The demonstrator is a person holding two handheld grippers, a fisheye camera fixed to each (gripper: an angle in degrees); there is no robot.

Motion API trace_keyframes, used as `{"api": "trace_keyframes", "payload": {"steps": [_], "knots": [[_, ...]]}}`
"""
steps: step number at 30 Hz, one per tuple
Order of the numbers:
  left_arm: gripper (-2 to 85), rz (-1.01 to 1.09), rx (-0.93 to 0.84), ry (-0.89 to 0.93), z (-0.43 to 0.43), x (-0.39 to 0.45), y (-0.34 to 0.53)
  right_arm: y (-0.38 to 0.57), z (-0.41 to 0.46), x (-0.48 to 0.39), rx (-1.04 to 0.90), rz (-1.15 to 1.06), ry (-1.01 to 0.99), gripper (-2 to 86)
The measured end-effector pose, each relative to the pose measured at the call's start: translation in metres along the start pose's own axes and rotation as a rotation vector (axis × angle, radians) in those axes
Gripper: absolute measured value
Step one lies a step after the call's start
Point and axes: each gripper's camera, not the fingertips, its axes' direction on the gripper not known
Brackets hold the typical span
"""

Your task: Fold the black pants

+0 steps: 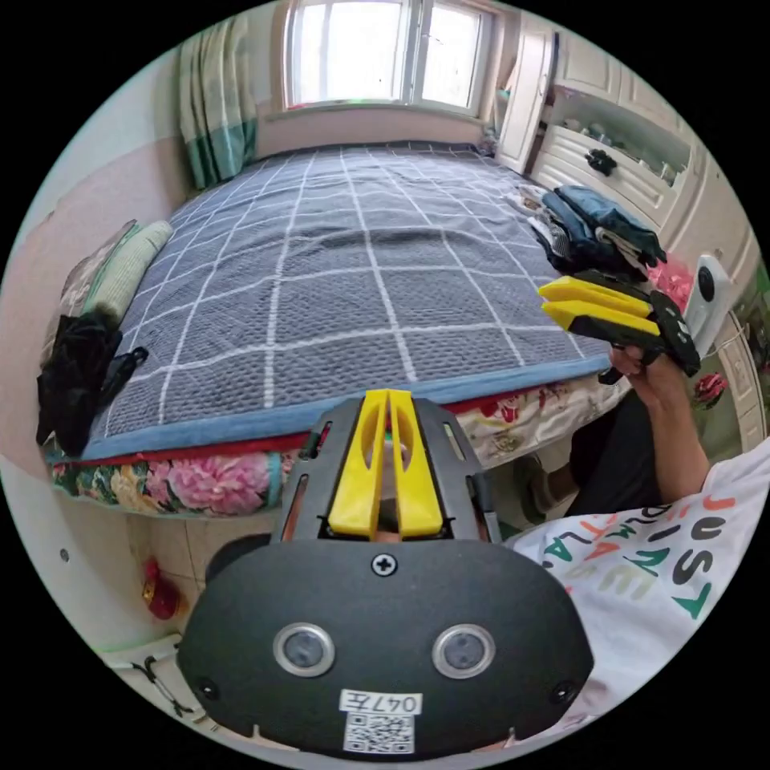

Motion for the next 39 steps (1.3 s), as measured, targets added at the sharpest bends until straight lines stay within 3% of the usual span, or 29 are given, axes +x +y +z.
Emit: {"api": "trace_keyframes", "payload": {"steps": [5,12,16,21,25,30,34,39], "knots": [[-0.7,-0.075,0.166,-0.031,-0.010,-0.080,-0.007,-0.085,0.055,-0.032,-0.003,-0.140,-0.009,4.0],[-0.7,-0.405,0.242,-0.142,-0.016,-0.214,0.021,-0.245,0.191,-0.088,0.065,-0.375,-0.049,4.3],[-0.8,-0.538,0.098,-0.258,0.013,-0.256,0.056,-0.316,0.280,-0.120,0.078,-0.422,-0.163,4.1],[-0.7,-0.476,0.084,-0.303,0.015,-0.280,0.066,-0.391,0.402,-0.171,0.084,-0.453,-0.184,4.4],[-0.7,-0.445,0.152,-0.128,0.020,-0.301,0.080,-0.431,0.471,-0.190,0.019,-0.448,-0.139,5.6],[-0.9,-0.418,0.142,-0.065,0.031,-0.309,0.069,-0.463,0.556,-0.207,-0.147,-0.446,-0.156,5.4],[-0.9,-0.311,0.093,-0.132,0.043,-0.295,0.049,-0.466,0.582,-0.219,-0.242,-0.475,-0.117,0.9],[-0.9,-0.291,0.032,-0.196,0.050,-0.291,0.043,-0.442,0.519,-0.208,-0.105,-0.545,-0.037,0.2]]}}
